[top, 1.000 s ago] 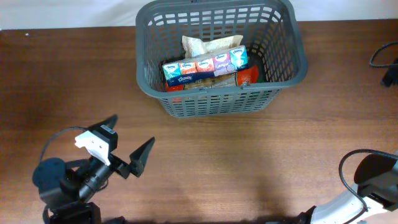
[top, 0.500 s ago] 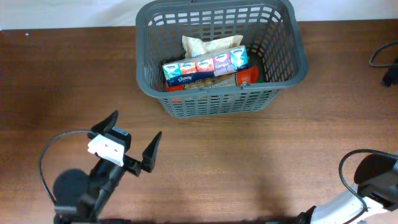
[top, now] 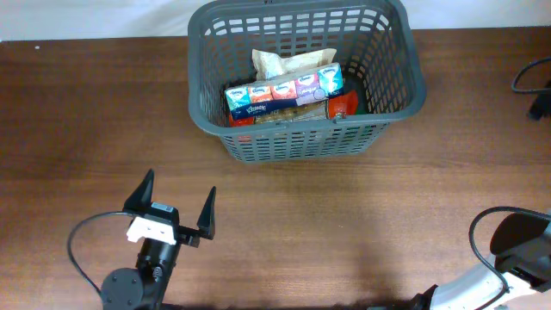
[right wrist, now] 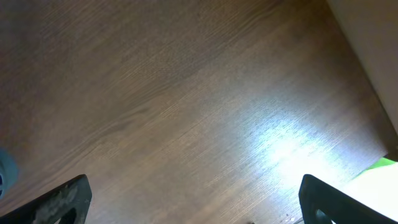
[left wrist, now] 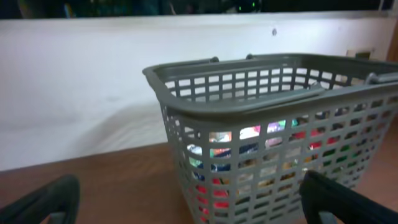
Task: Pack container
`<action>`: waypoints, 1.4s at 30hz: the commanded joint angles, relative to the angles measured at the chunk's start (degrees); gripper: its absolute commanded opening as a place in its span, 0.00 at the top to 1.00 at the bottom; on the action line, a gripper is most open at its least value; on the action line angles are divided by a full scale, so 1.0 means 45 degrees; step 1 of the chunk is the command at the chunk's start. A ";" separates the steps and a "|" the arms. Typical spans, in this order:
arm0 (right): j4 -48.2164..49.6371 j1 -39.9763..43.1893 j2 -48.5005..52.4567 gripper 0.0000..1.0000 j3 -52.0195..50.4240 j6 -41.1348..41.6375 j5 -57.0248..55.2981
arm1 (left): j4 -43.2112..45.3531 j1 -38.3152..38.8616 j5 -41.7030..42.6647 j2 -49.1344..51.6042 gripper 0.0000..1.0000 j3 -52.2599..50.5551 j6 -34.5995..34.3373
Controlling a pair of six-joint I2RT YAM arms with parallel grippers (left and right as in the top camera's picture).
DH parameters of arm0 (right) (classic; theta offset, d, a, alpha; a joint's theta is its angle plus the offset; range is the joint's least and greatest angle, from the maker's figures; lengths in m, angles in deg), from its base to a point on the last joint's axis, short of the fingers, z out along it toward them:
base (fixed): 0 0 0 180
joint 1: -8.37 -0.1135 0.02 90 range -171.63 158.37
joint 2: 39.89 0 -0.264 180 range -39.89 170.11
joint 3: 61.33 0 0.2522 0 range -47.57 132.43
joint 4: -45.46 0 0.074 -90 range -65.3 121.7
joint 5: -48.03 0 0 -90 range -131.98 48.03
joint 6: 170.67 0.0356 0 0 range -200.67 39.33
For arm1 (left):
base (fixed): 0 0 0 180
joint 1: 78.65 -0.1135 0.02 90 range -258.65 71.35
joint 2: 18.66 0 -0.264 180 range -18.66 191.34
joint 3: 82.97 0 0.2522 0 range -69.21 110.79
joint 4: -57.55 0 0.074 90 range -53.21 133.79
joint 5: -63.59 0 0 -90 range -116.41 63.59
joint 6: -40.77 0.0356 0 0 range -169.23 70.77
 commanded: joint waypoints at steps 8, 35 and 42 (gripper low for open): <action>0.0005 0.0034 -0.0053 0.01 -0.0039 0.0112 0.0015 | 0.0597 -0.0903 -0.0102 -0.1010 0.01 -0.1297 -0.0325; 0.0005 0.0034 -0.0053 0.02 -0.0039 0.0112 0.0015 | 0.1739 -0.1117 -0.1846 -0.1797 0.01 -0.3211 -0.1690; 0.0005 0.0034 -0.0053 0.01 -0.0039 0.0112 0.0015 | -0.0073 -0.1117 -0.1812 -0.1797 0.01 -0.3211 -0.1690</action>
